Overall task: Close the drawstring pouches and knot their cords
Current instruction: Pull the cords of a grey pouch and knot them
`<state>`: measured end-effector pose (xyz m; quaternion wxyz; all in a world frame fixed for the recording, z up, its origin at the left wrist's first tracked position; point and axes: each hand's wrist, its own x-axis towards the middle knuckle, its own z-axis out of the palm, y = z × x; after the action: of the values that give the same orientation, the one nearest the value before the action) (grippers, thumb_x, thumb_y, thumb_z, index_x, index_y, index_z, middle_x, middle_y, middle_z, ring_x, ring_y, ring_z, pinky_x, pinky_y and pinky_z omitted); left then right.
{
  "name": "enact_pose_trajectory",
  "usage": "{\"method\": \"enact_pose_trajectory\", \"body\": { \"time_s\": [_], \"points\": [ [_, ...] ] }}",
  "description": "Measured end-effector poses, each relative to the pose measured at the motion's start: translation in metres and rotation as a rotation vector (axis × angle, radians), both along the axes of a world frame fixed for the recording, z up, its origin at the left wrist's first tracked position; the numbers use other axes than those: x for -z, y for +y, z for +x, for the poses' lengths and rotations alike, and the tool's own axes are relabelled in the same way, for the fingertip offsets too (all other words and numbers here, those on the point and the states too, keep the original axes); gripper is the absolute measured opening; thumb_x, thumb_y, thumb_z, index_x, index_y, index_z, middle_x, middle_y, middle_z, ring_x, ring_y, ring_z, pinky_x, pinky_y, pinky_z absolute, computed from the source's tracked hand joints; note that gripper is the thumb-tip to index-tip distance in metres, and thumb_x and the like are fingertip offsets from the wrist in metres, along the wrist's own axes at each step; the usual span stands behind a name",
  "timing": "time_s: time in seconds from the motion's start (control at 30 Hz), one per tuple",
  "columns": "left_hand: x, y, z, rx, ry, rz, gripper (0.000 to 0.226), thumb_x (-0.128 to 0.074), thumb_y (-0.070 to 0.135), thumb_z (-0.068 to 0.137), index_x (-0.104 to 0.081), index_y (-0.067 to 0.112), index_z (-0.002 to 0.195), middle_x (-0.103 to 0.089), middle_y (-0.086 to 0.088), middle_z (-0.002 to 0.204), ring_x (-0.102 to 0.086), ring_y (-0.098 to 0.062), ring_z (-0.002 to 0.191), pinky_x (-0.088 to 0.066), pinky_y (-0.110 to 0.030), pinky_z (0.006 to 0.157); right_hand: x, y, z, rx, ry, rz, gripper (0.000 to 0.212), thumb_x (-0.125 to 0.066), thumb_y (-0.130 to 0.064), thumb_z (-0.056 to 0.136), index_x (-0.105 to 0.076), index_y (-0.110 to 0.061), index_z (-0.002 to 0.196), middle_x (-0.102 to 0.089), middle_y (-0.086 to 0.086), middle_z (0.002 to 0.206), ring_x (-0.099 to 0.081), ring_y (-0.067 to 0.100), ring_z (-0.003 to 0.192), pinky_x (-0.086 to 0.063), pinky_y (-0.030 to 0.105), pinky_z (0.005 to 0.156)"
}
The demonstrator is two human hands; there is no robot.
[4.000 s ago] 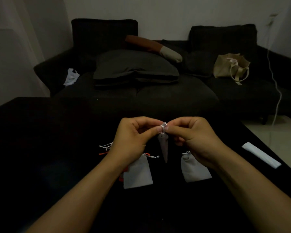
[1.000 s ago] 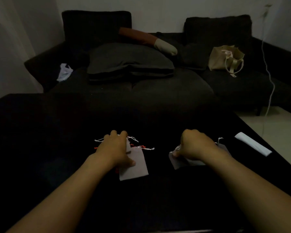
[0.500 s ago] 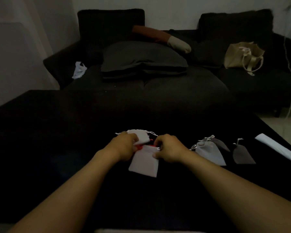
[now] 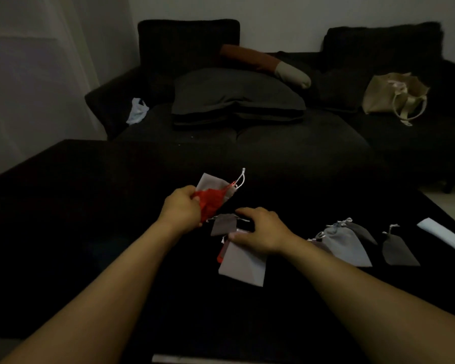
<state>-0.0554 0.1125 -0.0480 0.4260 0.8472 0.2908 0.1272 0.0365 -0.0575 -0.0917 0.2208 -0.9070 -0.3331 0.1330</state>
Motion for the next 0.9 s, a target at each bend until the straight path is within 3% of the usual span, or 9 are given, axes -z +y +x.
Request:
{"method": "enact_pose_trajectory", "body": {
  "time_s": [0.1, 0.23, 0.33, 0.4, 0.47, 0.63, 0.77, 0.83, 0.9],
  "points": [
    [-0.009, 0.003, -0.008, 0.035, 0.033, 0.299, 0.024, -0.047, 0.014, 0.099, -0.066, 0.028, 0.105, -0.067, -0.002, 0.1, -0.064, -0.018, 0.086, -0.053, -0.036, 0.077, 0.006, 0.011, -0.007, -0.026, -0.055, -0.082, 0.058, -0.062, -0.061, 0.081, -0.045, -0.051, 0.136, -0.049, 0.0, 0.128, -0.043, 0.028, 0.121, -0.041, 0.049, 0.1],
    [-0.01, 0.002, -0.016, 0.121, 0.248, 0.488, 0.025, -0.051, 0.012, 0.096, -0.066, 0.023, 0.112, -0.063, -0.001, 0.099, -0.06, -0.015, 0.08, -0.05, -0.032, 0.073, 0.009, 0.023, -0.008, 0.008, -0.016, 0.021, 0.029, -0.059, -0.029, 0.087, -0.069, -0.042, 0.111, -0.066, -0.008, 0.112, -0.059, 0.019, 0.109, -0.049, 0.047, 0.095],
    [-0.009, 0.004, -0.016, 0.199, 0.461, 0.519, 0.039, -0.059, 0.017, 0.091, -0.056, 0.022, 0.13, -0.053, -0.009, 0.128, -0.055, -0.026, 0.108, -0.05, -0.039, 0.091, 0.009, 0.023, -0.003, 0.071, 0.078, 0.218, 0.013, -0.065, -0.023, 0.088, -0.076, -0.03, 0.092, -0.071, -0.011, 0.085, -0.066, 0.009, 0.085, -0.053, 0.035, 0.083],
    [-0.011, 0.003, -0.012, 0.214, 0.552, 0.47, 0.068, -0.067, 0.022, 0.088, -0.034, 0.025, 0.147, -0.032, -0.011, 0.148, -0.037, -0.036, 0.133, -0.042, -0.049, 0.107, -0.003, 0.018, 0.002, 0.155, 0.173, 0.466, 0.01, -0.068, -0.017, 0.089, -0.076, -0.021, 0.084, -0.069, -0.005, 0.074, -0.063, 0.008, 0.071, -0.05, 0.029, 0.072],
    [-0.015, -0.003, -0.009, 0.204, 0.502, 0.419, 0.085, -0.072, 0.024, 0.083, -0.023, 0.024, 0.152, -0.025, -0.01, 0.155, -0.03, -0.035, 0.14, -0.038, -0.048, 0.111, -0.023, 0.01, 0.005, 0.246, 0.331, 0.674, 0.011, -0.066, -0.014, 0.092, -0.073, -0.017, 0.084, -0.068, 0.0, 0.074, -0.06, 0.01, 0.068, -0.047, 0.028, 0.063],
    [-0.014, -0.035, -0.01, 0.445, 0.065, 0.291, 0.054, -0.079, 0.032, 0.079, -0.055, 0.023, 0.127, -0.058, 0.005, 0.121, -0.058, -0.013, 0.112, -0.048, -0.023, 0.09, -0.061, -0.016, 0.002, 0.318, 0.724, 0.863, 0.008, -0.064, -0.014, 0.093, -0.07, -0.01, 0.098, -0.07, 0.008, 0.087, -0.059, 0.012, 0.07, -0.045, 0.019, 0.055],
    [0.0, -0.057, -0.007, 0.749, 0.193, 0.325, 0.055, -0.078, 0.047, 0.078, -0.058, 0.025, 0.124, -0.061, 0.009, 0.116, -0.06, -0.007, 0.102, -0.046, -0.016, 0.08, -0.068, -0.038, 0.001, 0.298, 0.901, 0.921, 0.017, -0.066, -0.01, 0.091, -0.067, -0.007, 0.108, -0.07, 0.007, 0.092, -0.065, 0.013, 0.077, -0.053, 0.017, 0.056],
    [-0.006, -0.066, -0.004, 0.761, 0.175, 0.023, 0.055, -0.078, 0.041, 0.079, -0.055, 0.029, 0.128, -0.062, 0.013, 0.12, -0.06, -0.002, 0.106, -0.05, -0.019, 0.089, -0.071, -0.051, 0.001, 0.313, 0.995, 0.996, 0.022, -0.063, -0.004, 0.091, -0.066, -0.004, 0.113, -0.072, 0.011, 0.096, -0.07, 0.017, 0.082, -0.059, 0.022, 0.064],
    [-0.016, -0.08, 0.0, 0.694, -0.007, -0.378, 0.037, -0.073, 0.024, 0.086, -0.06, 0.024, 0.121, -0.069, 0.01, 0.109, -0.068, -0.001, 0.098, -0.055, -0.019, 0.081, -0.074, -0.064, -0.001, 0.338, 1.09, 1.092, 0.022, -0.06, 0.003, 0.09, -0.067, -0.002, 0.111, -0.072, 0.016, 0.098, -0.073, 0.021, 0.082, -0.061, 0.027, 0.067]
  ]
}}
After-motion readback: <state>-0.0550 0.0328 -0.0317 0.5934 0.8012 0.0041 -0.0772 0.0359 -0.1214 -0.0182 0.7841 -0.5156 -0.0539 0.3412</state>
